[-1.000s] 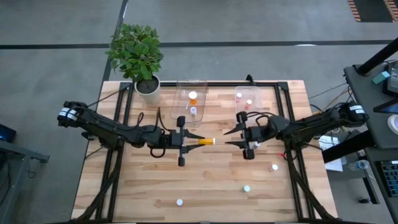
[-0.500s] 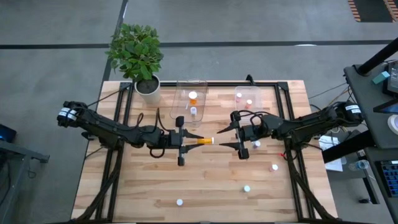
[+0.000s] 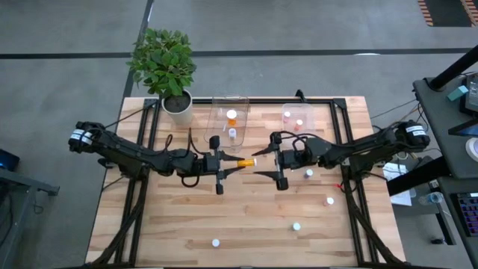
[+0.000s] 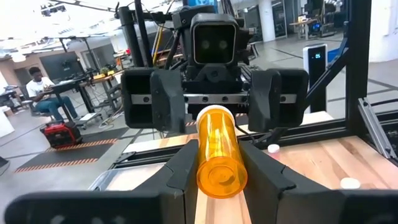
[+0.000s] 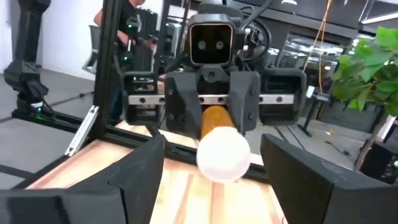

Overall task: Pick and place medicine bottles into bin by pill shape (circle, oval)
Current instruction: Put the orange tablet pill bottle into the right transparent bin

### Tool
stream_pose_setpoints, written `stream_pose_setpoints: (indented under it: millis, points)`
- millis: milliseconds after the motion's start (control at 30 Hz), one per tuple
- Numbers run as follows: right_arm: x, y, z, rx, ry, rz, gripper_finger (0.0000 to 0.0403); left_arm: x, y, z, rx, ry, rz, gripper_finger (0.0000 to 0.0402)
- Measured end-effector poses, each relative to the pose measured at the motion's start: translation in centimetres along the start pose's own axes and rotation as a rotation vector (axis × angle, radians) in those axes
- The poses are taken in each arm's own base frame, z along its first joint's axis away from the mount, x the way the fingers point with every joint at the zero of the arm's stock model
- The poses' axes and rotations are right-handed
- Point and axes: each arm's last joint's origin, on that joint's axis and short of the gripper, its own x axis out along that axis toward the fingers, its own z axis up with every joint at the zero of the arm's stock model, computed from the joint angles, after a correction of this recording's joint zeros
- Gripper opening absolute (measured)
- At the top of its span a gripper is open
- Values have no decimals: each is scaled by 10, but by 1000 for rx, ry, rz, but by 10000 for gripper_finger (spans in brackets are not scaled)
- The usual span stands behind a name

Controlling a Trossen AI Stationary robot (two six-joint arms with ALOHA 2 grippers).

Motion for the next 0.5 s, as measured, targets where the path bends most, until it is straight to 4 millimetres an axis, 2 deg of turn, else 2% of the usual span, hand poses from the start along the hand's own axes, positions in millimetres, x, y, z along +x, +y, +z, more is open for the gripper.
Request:
stream_pose_setpoints:
  millis: [267,500]
  points:
    - [4,0,-1,-17,9,0,218,0,0,-1,2,5,-3,78]
    - [4,0,-1,-16,14,2,153,0,0,-1,1,4,-5,78]
